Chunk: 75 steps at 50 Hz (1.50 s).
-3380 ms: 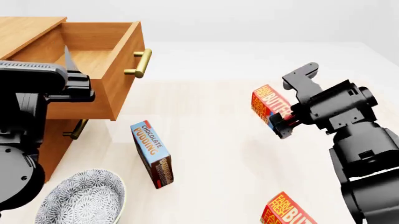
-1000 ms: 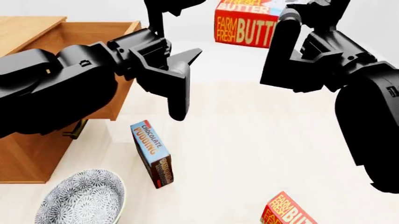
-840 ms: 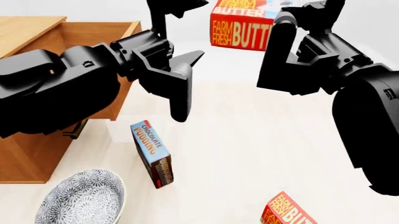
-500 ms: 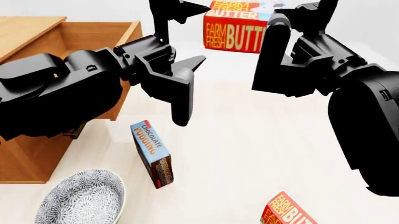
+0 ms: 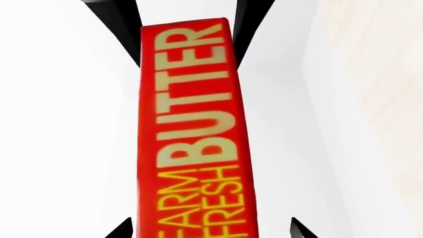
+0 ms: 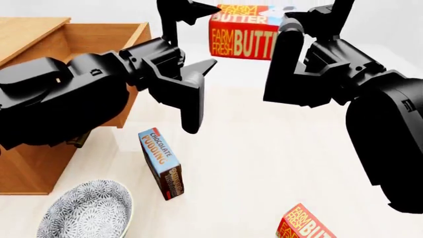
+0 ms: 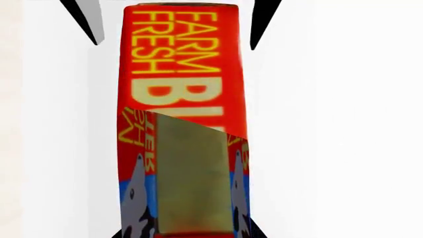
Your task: Put the butter at the front in the top drawer of the cabinet and close it.
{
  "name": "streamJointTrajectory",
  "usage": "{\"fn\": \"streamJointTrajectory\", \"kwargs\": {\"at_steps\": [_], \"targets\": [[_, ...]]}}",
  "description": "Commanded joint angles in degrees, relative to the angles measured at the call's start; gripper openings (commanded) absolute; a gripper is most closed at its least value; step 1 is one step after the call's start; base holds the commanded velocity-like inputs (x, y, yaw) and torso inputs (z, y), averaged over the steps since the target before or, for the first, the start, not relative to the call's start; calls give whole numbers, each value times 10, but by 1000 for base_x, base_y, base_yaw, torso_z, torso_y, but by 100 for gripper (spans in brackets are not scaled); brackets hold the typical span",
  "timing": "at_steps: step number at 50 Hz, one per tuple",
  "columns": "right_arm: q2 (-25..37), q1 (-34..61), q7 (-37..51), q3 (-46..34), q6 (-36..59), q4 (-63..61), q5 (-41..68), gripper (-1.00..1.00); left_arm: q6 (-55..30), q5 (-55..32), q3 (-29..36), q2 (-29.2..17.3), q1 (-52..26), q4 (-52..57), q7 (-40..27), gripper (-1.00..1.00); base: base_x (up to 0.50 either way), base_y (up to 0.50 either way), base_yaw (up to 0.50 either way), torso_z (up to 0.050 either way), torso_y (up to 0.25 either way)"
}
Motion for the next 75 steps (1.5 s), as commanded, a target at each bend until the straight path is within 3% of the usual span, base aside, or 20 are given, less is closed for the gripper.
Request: {"fn": "streamJointTrajectory", "kwargs": {"at_steps": [1,34,35,58,59,75], "targets": [[1,10,6,14,-8,-10,-48,-100,2,-3,-4,1,2,-14,1,100,0,0,0,0,0],[8,4,-19,20,18,-67,-50,-100,32,0,-21,3,6,-18,-16,100,0,0,0,1,2],[8,4,-18,20,18,-67,-50,-100,36,1,-21,2,6,-18,-16,-100,0,0,0,0,0],[3,-3,-10,30,24,-58,-46,-100,67,11,-26,-7,5,-8,-20,-100,0,0,0,0,1],[3,-3,-7,31,27,-57,-49,100,65,11,-27,-8,4,-7,-20,-100,0,0,0,0,10],[63,-37,2,55,92,-95,-68,100,32,15,-32,-17,-10,-1,-9,-100,0,0,0,1,1]]}}
